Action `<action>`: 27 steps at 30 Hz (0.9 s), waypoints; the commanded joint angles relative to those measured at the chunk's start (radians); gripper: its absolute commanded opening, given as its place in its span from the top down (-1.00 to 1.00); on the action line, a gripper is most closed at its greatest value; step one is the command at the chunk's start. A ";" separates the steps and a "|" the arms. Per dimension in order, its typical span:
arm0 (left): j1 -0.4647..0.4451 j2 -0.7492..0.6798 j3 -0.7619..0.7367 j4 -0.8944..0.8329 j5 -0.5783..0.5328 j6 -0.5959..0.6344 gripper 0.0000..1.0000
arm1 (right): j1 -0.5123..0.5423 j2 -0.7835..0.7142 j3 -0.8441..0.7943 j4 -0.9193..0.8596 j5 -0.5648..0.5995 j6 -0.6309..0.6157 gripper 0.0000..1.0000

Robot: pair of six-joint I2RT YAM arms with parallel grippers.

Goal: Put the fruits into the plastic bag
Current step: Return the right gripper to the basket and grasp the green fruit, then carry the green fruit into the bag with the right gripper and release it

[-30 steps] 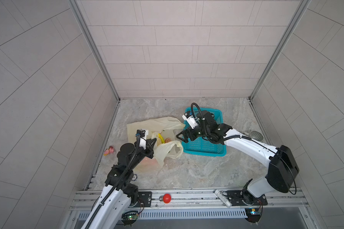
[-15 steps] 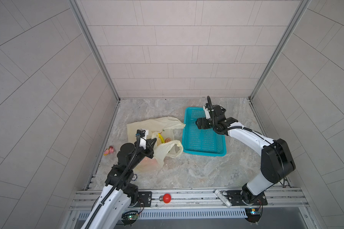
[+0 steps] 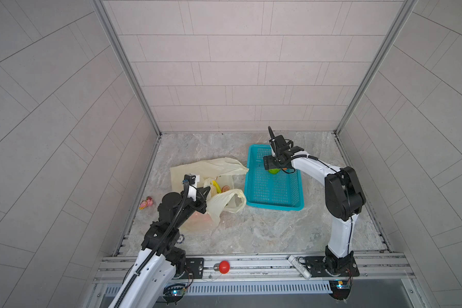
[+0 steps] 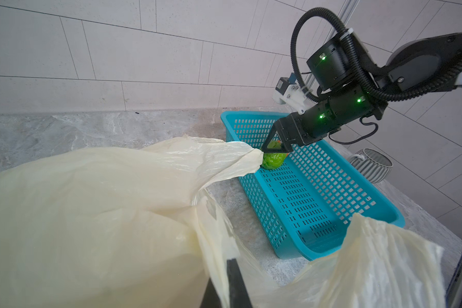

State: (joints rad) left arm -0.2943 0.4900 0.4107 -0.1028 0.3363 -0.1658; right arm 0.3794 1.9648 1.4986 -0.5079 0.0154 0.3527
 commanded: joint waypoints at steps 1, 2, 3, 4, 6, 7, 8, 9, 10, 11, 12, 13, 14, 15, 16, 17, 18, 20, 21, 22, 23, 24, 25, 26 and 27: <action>0.001 -0.001 -0.001 0.009 0.002 0.007 1.00 | 0.001 0.018 -0.004 -0.061 0.003 0.011 -0.73; 0.001 -0.001 -0.001 0.009 0.001 0.006 1.00 | 0.001 0.020 -0.010 -0.056 0.001 0.013 -0.72; 0.001 0.001 -0.001 0.009 0.002 0.006 1.00 | 0.001 0.021 -0.016 -0.049 0.002 0.019 -0.71; 0.001 0.001 -0.001 0.009 0.001 0.006 1.00 | 0.001 0.023 -0.018 -0.044 0.006 0.027 -0.71; 0.001 0.002 -0.001 0.008 0.003 0.006 1.00 | 0.001 0.031 -0.017 -0.033 0.005 0.031 -0.69; 0.001 0.003 -0.001 0.008 0.003 0.007 1.00 | 0.001 0.034 -0.015 -0.029 0.004 0.033 -0.67; 0.001 0.002 -0.001 0.008 0.004 0.007 1.00 | 0.000 0.037 -0.012 -0.022 0.001 0.034 -0.64; 0.001 0.004 -0.001 0.008 0.004 0.006 1.00 | -0.002 0.044 -0.005 -0.019 0.001 0.034 -0.62; 0.001 0.007 -0.001 0.008 0.003 0.006 1.00 | 0.000 0.051 0.003 -0.020 0.001 0.034 -0.57; 0.001 0.006 -0.001 0.007 0.003 0.007 1.00 | -0.002 0.054 0.010 -0.019 -0.001 0.032 -0.53; 0.001 0.007 0.000 0.006 0.001 0.006 1.00 | -0.005 0.059 0.016 -0.017 -0.009 0.031 -0.47; 0.001 0.006 0.000 0.005 0.001 0.006 1.00 | -0.008 0.063 0.021 -0.015 -0.018 0.029 -0.37; 0.001 0.007 0.001 0.006 0.001 0.006 1.00 | -0.011 0.066 0.026 -0.015 -0.030 0.031 -0.29; 0.001 0.008 0.000 0.005 0.001 0.007 1.00 | -0.015 0.068 0.027 -0.015 -0.043 0.034 -0.20; 0.001 0.008 0.000 0.005 0.001 0.008 1.00 | -0.016 0.065 0.026 -0.014 -0.051 0.037 -0.11; 0.001 0.007 0.001 0.006 0.001 0.006 1.00 | -0.017 0.060 0.023 -0.014 -0.055 0.039 -0.06; 0.001 0.007 0.000 0.006 0.001 0.007 1.00 | -0.016 0.049 0.018 -0.012 -0.060 0.039 -0.01; 0.001 0.006 0.001 0.005 0.001 0.009 1.00 | -0.016 0.011 -0.005 0.002 -0.068 0.044 0.04; 0.001 0.006 0.000 0.006 0.000 0.008 1.00 | -0.016 -0.017 -0.020 0.010 -0.072 0.046 0.09; 0.001 0.004 0.000 0.006 0.000 0.010 1.00 | -0.016 -0.049 -0.035 0.012 -0.075 0.046 0.12; 0.001 0.004 0.000 0.006 -0.001 0.008 1.00 | -0.016 -0.074 -0.044 0.010 -0.081 0.048 0.13; 0.001 0.003 0.001 0.006 0.000 0.009 1.00 | -0.014 -0.110 -0.059 0.007 -0.091 0.051 0.13; 0.001 0.003 0.000 0.006 -0.001 0.011 1.00 | -0.010 -0.149 -0.079 0.010 -0.104 0.054 0.14; 0.001 0.002 0.000 0.006 -0.002 0.011 1.00 | -0.004 -0.181 -0.099 0.016 -0.121 0.056 0.14; 0.001 0.001 0.000 0.005 -0.003 0.011 1.00 | 0.009 -0.220 -0.125 0.024 -0.139 0.055 0.14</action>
State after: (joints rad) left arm -0.2943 0.4984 0.4107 -0.1040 0.3355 -0.1642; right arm 0.3695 1.8679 1.3972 -0.4953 -0.0834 0.3954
